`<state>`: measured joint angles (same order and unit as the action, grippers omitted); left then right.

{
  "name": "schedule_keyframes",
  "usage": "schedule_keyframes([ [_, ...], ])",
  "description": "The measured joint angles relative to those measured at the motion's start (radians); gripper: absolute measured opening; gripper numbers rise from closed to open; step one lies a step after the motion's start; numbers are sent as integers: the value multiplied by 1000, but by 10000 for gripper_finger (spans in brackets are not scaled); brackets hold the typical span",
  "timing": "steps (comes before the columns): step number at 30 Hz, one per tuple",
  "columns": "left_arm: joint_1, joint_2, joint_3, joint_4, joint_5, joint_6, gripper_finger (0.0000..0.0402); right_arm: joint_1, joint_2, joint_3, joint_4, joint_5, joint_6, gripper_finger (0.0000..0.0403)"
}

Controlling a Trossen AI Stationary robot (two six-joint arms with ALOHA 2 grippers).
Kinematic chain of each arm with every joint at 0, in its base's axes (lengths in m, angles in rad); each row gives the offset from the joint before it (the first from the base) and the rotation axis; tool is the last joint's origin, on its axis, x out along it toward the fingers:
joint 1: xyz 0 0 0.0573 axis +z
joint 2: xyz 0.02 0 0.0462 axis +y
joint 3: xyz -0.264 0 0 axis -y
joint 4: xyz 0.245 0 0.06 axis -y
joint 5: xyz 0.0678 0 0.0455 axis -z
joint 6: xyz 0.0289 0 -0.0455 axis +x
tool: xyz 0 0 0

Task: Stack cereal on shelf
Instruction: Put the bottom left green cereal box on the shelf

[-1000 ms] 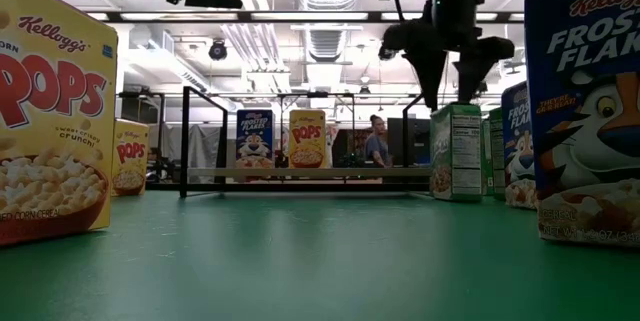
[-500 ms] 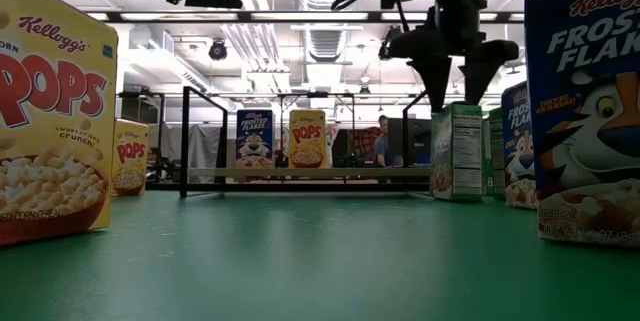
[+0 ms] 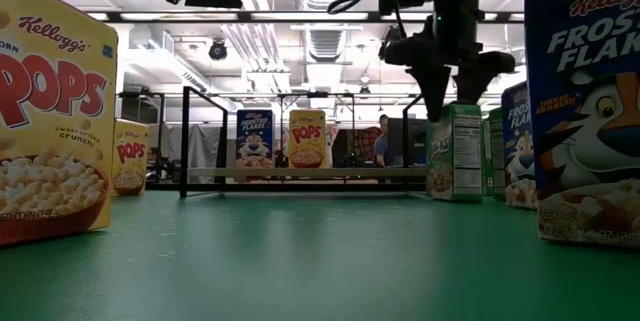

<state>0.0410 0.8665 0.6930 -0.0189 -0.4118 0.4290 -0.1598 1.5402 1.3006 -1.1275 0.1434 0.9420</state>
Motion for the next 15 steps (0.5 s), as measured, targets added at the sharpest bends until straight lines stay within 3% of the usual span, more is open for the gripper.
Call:
schedule_keyframes([
  [7,0,0,0,0,0,0,0,0,0,0,4,-21,-2,196],
  [15,0,0,0,1,0,0,0,0,-1,25,21,-111,-53,189],
])
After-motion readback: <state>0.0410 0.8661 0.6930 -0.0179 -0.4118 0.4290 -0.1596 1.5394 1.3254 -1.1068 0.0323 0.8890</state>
